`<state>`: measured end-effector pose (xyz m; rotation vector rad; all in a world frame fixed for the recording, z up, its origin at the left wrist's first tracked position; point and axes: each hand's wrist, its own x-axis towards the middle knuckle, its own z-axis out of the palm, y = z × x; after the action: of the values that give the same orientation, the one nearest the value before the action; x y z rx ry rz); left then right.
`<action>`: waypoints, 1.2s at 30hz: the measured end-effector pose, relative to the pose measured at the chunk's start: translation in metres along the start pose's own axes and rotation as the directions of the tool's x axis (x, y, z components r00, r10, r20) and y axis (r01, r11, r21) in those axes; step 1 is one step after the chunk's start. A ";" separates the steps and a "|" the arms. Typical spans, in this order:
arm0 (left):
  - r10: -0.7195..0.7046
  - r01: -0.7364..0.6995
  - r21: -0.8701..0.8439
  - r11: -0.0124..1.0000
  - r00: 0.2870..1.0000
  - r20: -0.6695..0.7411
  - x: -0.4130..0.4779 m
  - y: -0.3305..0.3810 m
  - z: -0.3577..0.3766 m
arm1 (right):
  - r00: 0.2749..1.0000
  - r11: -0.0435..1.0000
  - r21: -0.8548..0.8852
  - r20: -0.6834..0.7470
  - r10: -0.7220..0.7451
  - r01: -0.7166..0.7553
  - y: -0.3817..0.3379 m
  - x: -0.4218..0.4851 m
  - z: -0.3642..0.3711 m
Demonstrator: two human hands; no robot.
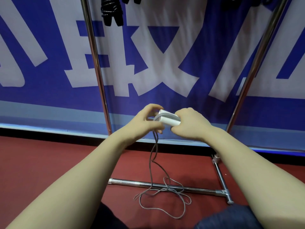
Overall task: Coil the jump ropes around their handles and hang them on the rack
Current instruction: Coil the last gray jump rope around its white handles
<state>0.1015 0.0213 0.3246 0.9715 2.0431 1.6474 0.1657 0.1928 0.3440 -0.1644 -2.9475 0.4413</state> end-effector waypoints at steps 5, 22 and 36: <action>-0.032 0.050 -0.215 0.975 0.996 0.087 0.002 0.004 -0.002 | 0.997 0.992 0.112 -0.038 0.061 -0.057 0.007 0.000 -0.002; -0.002 0.005 -0.328 0.945 1.000 0.010 0.002 0.018 -0.001 | 0.993 0.943 0.331 -0.093 0.073 -0.038 -0.006 -0.003 -0.001; 0.102 -0.146 -0.170 0.975 0.965 -0.244 0.006 0.018 0.000 | 0.984 0.844 0.515 -0.002 0.176 -0.150 -0.011 -0.002 -0.010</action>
<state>0.1025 0.0266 0.3424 0.8930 1.9571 2.0657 0.1687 0.1852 0.3565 -0.3516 -2.6563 1.2073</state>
